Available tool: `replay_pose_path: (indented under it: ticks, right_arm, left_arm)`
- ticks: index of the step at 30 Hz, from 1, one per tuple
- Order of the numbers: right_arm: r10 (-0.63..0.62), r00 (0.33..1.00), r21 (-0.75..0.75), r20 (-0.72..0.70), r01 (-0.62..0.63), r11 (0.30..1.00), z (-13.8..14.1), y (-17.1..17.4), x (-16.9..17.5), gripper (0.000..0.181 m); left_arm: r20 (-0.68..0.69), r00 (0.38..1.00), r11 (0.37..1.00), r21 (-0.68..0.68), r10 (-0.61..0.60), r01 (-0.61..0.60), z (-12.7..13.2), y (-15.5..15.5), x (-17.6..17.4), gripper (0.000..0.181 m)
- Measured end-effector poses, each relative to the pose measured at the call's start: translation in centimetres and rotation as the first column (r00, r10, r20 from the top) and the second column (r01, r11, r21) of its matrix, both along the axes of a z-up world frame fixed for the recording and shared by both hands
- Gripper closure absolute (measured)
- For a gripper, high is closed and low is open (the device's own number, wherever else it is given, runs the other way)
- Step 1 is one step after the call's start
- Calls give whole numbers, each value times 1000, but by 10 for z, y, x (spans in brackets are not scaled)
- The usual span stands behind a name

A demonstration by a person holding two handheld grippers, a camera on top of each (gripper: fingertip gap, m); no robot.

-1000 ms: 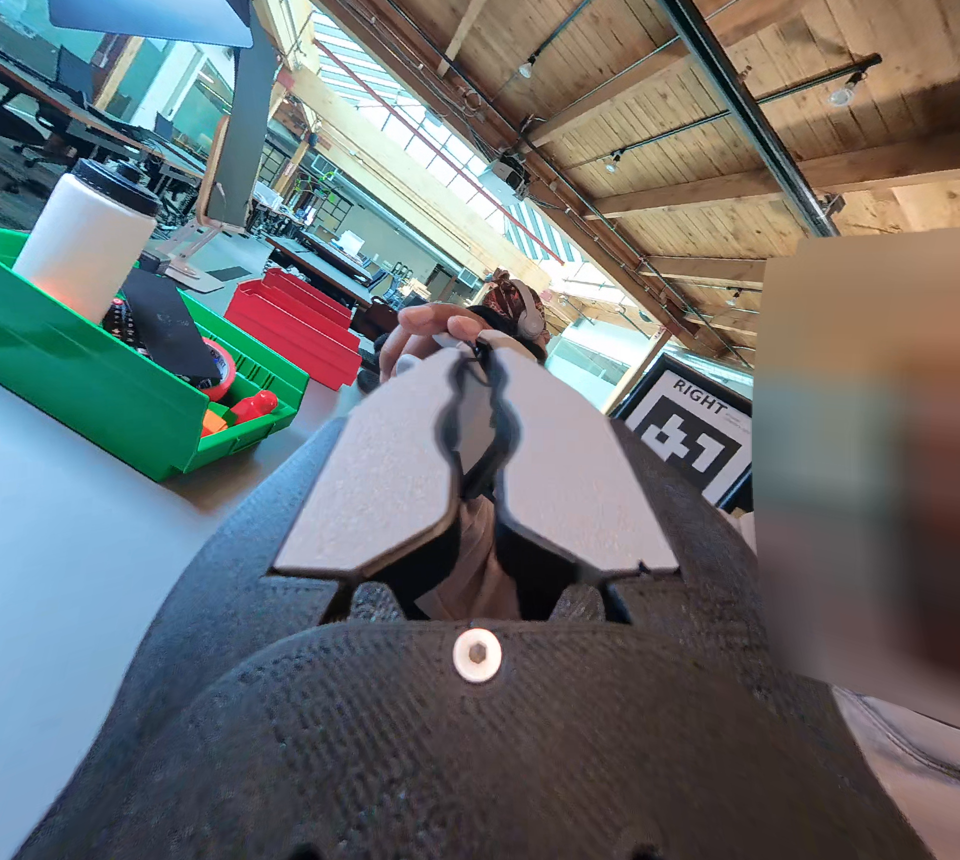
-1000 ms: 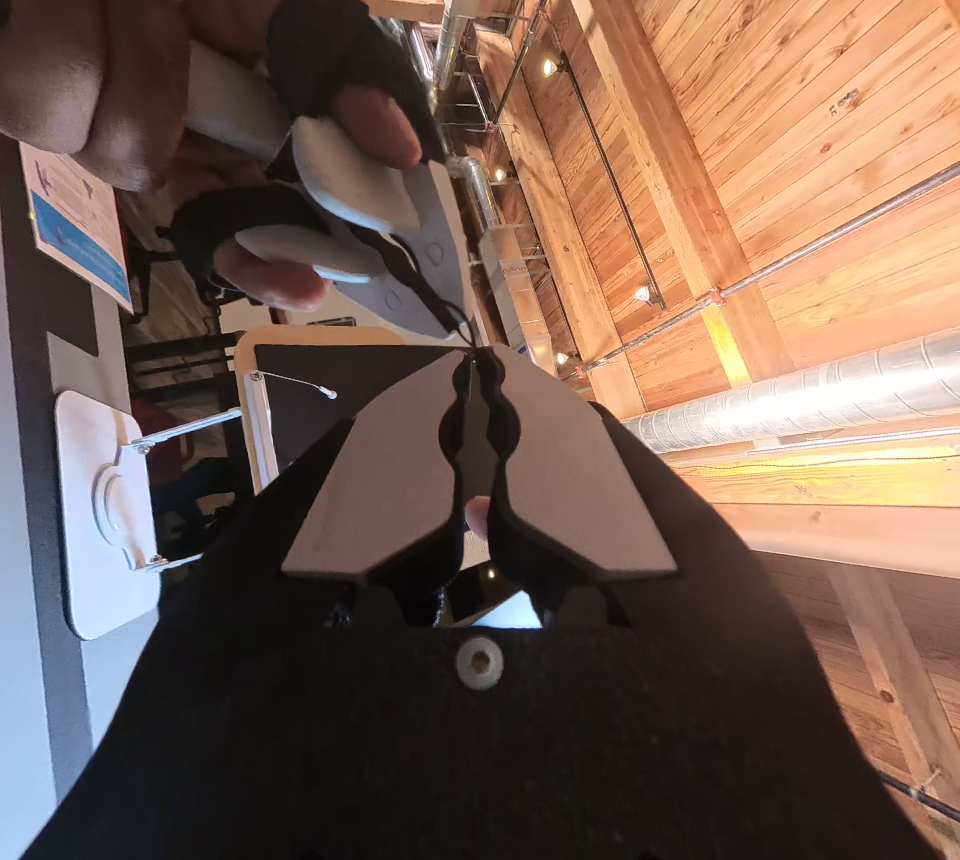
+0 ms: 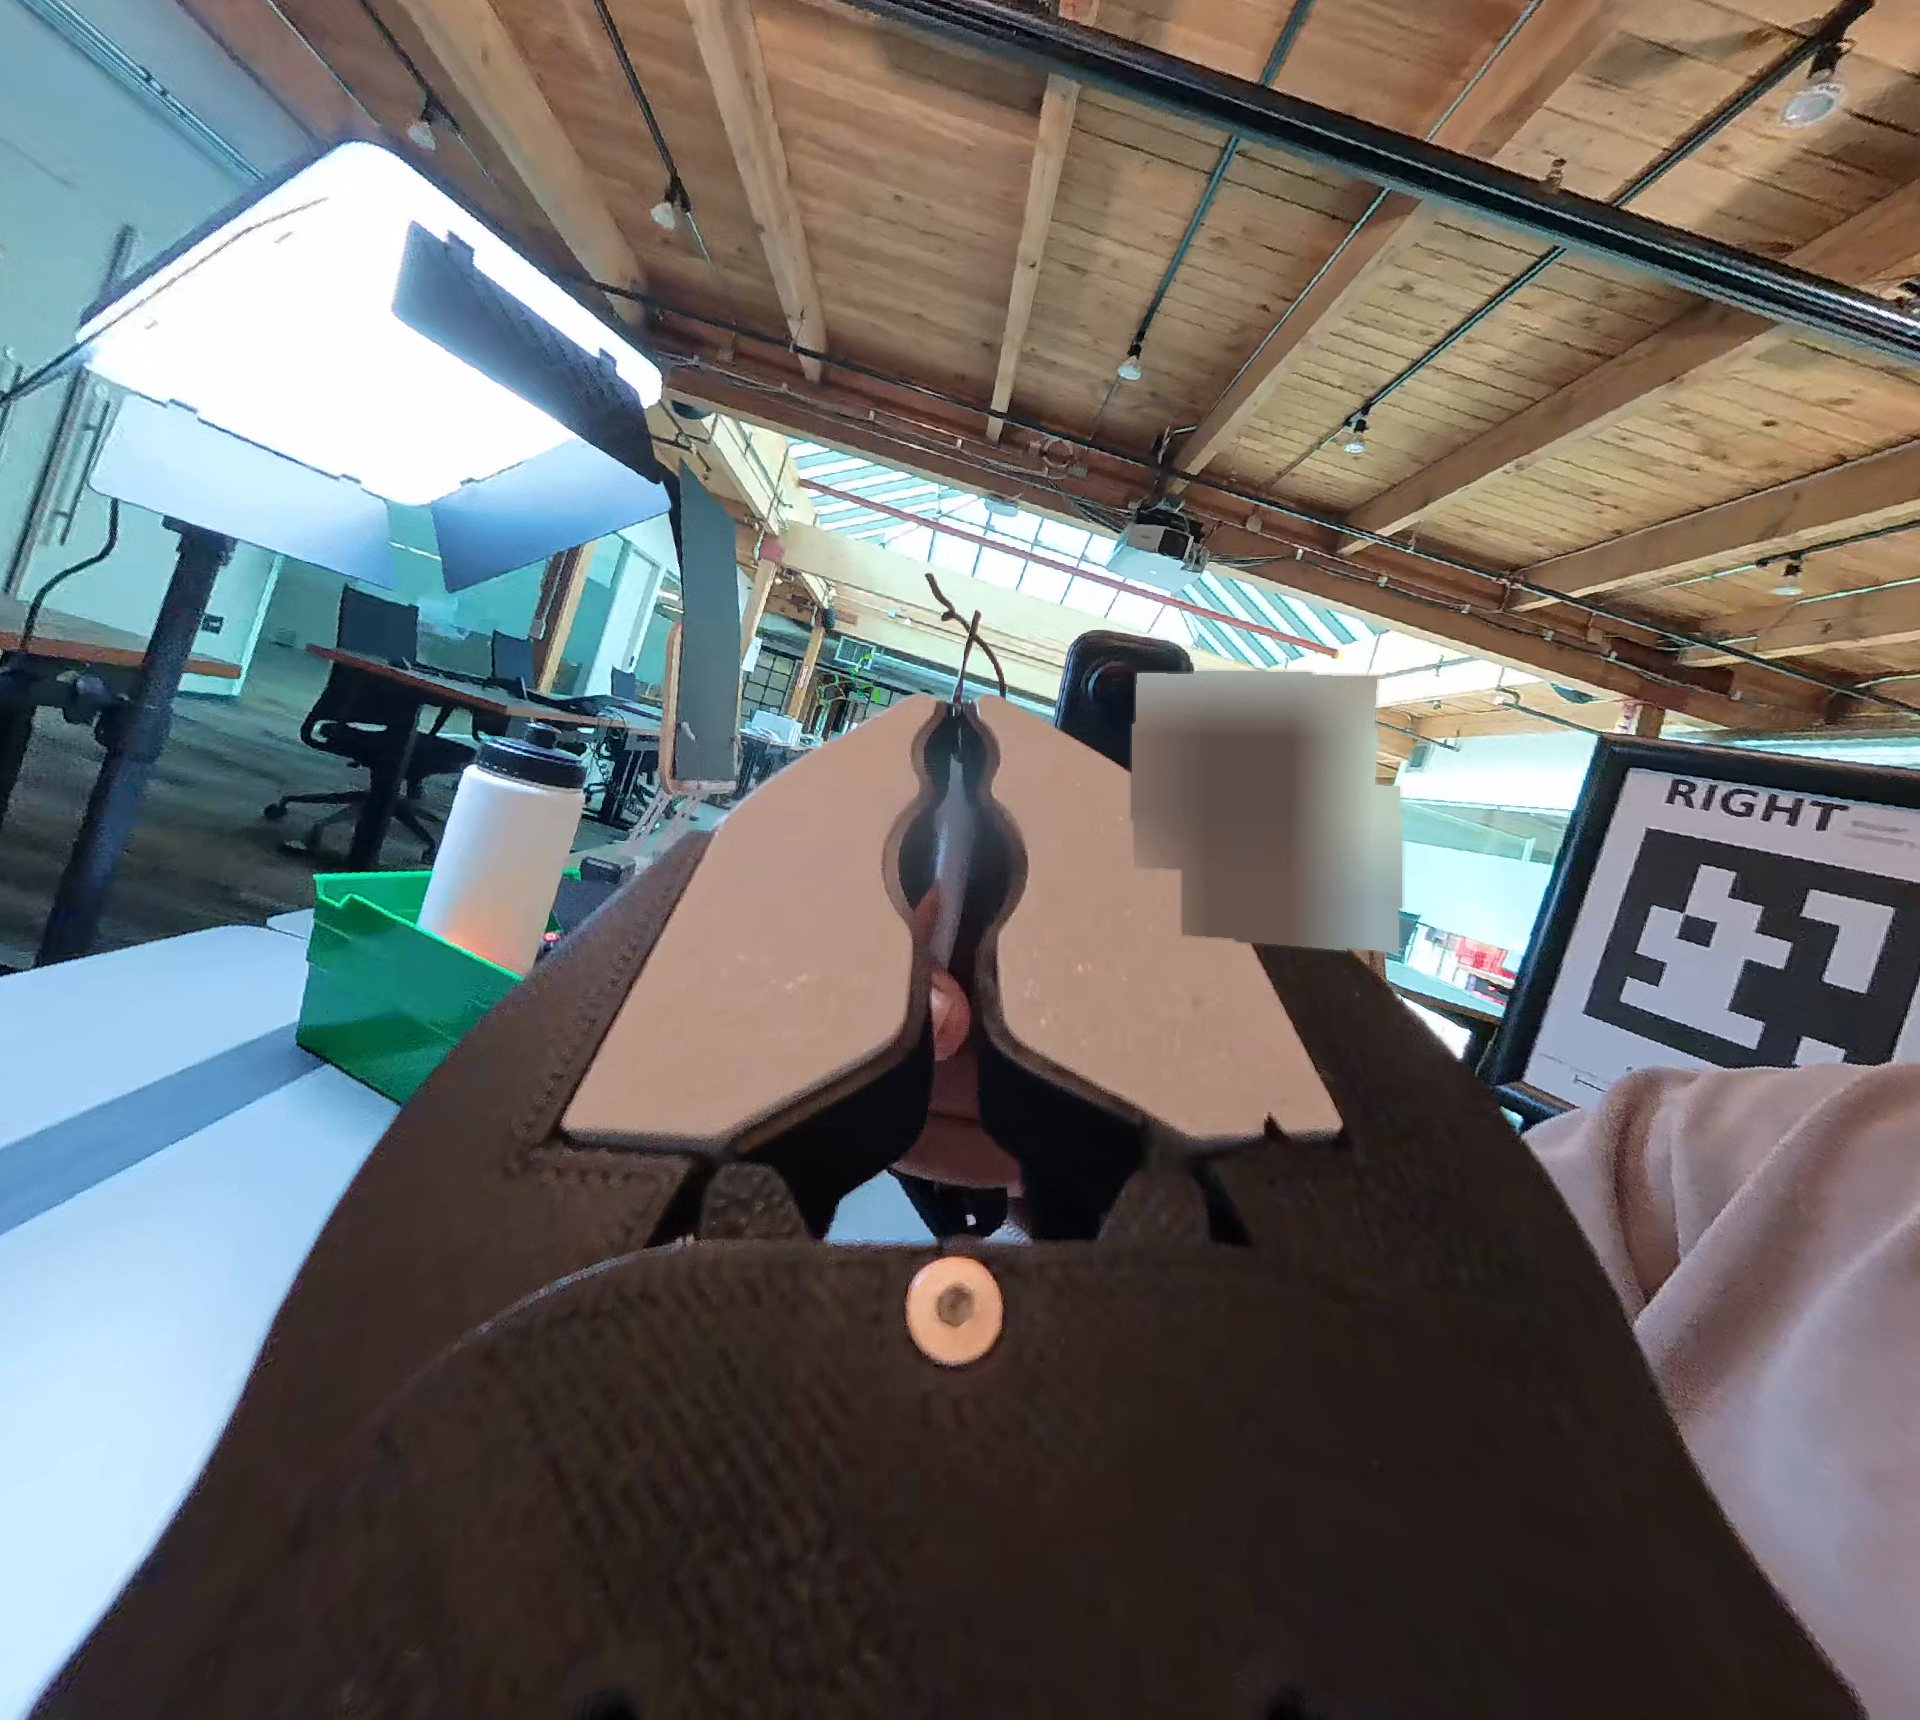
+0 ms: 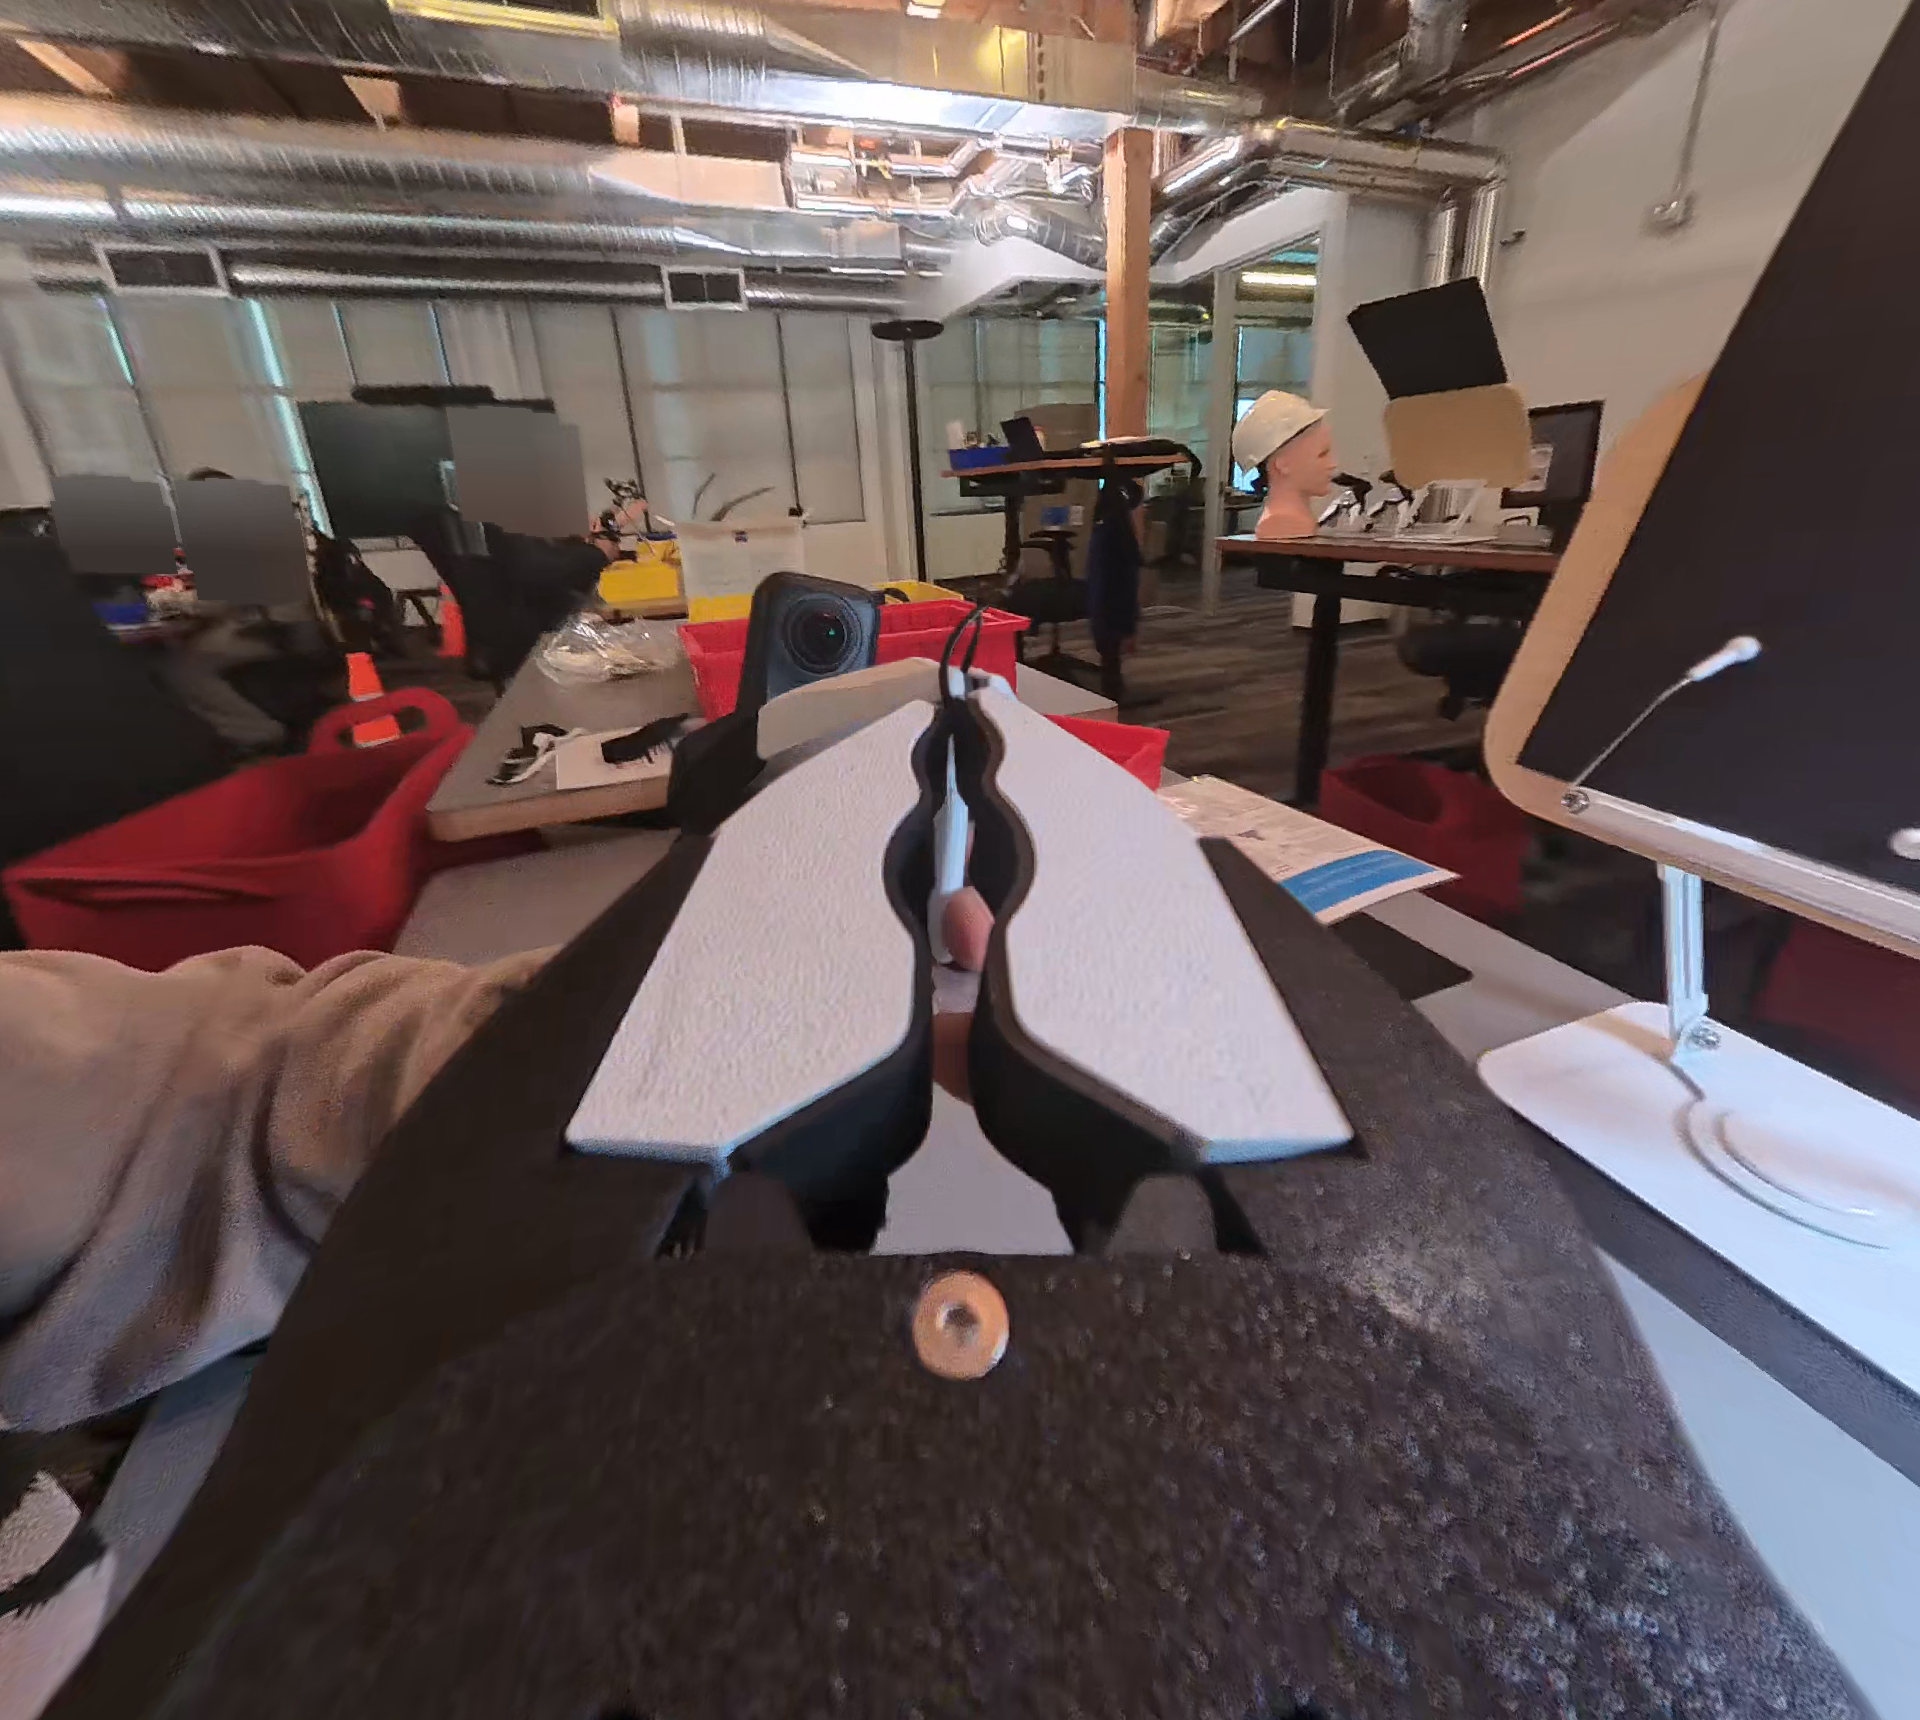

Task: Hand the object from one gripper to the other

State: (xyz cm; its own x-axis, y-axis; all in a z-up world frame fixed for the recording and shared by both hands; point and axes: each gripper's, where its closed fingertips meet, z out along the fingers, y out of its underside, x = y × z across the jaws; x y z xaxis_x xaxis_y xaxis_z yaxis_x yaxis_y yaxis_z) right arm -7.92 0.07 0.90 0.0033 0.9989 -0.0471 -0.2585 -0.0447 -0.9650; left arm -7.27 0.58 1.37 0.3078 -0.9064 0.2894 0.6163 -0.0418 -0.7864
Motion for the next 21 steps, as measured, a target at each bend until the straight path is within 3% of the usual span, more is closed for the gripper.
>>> replay_pose_path:
  ticks: [3, 6, 9, 14, 16, 18, 19, 21]
  right_arm:
    - [24, 1000, -29, 4, -24, 999, 1, -2, 1, 180]
    - [88, 996, -76, -11, -89, 993, 1, -6, -1, 166]
    - [91, 995, -108, -38, -95, 990, 1, -3, 0, 180]
    - [88, 996, -80, -15, -89, 993, 0, -2, 1, 181]
    - [26, 1000, -5, -8, -26, 1000, 2, 0, 3, 181]
    - [-112, 994, 158, 22, 107, 982, 4, 7, 7, 180]
    - [-202, 978, 275, 43, 183, 944, 4, 10, 9, 180]
    - [-397, 916, 531, 62, 307, 790, 2, 17, 12, 181]
  left_arm:
    - [13, 1000, 999, 31, 6, -7, 1, -2, 0, 181]
    - [40, 999, 1000, 17, -9, 8, 0, -1, -1, 180]
    - [45, 999, 999, 26, -29, 28, 0, -3, 0, 180]
    - [25, 999, 999, 15, -34, 33, -1, -2, 0, 180]
    - [20, 1000, 1000, 4, -25, 25, -1, 0, -2, 176]
    - [32, 999, 999, -22, -26, 27, 0, 3, -8, 167]
    - [33, 999, 999, -40, -28, 30, 1, 6, -11, 163]
    - [12, 1000, 997, -75, -4, 5, 0, 12, -17, 160]
